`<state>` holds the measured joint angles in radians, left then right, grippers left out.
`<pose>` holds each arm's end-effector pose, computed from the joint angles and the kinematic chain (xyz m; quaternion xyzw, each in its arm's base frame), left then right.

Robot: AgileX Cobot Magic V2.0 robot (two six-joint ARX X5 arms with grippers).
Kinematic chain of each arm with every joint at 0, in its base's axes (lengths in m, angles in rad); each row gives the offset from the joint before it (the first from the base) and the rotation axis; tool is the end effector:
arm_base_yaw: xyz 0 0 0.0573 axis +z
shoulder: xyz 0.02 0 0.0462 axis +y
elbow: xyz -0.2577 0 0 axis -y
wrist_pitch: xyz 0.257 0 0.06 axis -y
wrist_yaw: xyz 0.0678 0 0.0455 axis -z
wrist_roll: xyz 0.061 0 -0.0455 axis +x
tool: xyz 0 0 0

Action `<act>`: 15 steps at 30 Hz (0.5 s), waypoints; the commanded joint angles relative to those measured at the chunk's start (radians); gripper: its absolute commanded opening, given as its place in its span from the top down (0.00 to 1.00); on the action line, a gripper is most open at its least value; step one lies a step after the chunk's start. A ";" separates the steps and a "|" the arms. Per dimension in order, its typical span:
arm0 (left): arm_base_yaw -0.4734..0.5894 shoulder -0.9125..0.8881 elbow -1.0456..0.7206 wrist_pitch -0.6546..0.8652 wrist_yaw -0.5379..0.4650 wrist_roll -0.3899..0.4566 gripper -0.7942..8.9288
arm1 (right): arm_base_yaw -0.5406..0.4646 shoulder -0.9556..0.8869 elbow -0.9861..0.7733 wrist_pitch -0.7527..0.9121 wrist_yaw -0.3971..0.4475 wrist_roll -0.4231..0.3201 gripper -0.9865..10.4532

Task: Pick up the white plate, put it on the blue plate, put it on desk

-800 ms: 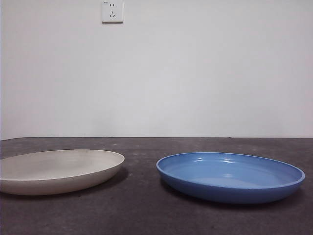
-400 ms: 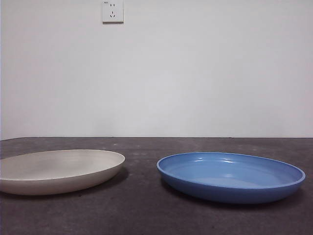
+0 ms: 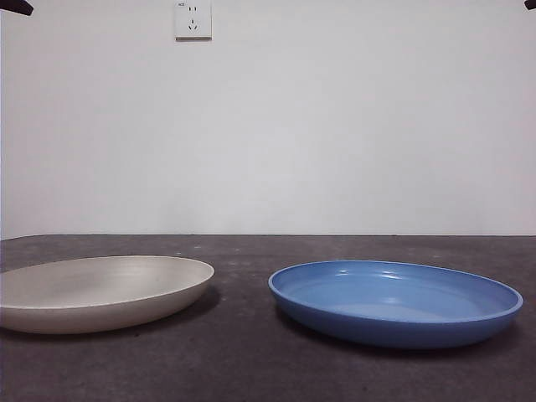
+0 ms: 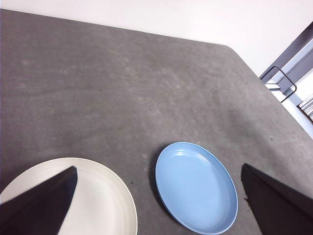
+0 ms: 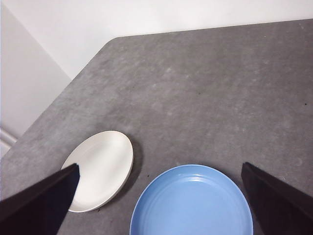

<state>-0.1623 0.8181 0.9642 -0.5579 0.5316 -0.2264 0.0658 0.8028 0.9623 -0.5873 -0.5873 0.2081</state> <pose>0.1921 -0.0628 0.3402 -0.1413 0.2373 -0.3080 0.9104 0.1904 0.0464 0.3397 0.1506 0.2365 0.2905 0.9149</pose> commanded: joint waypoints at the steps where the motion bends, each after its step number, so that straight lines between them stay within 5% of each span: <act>1: -0.003 0.005 0.024 -0.003 0.009 0.002 0.27 | 0.004 0.006 0.018 0.010 0.000 -0.011 0.34; 5: 0.003 0.008 0.024 -0.039 0.009 -0.014 0.28 | 0.004 0.005 0.018 0.005 -0.002 -0.009 0.34; 15: 0.140 0.191 0.093 -0.278 0.042 0.029 0.28 | 0.004 0.006 0.018 -0.056 -0.166 -0.006 0.34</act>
<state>-0.0299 0.9768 1.0313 -0.8288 0.5629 -0.2237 0.0658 0.8028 0.9623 -0.6441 -0.7380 0.2070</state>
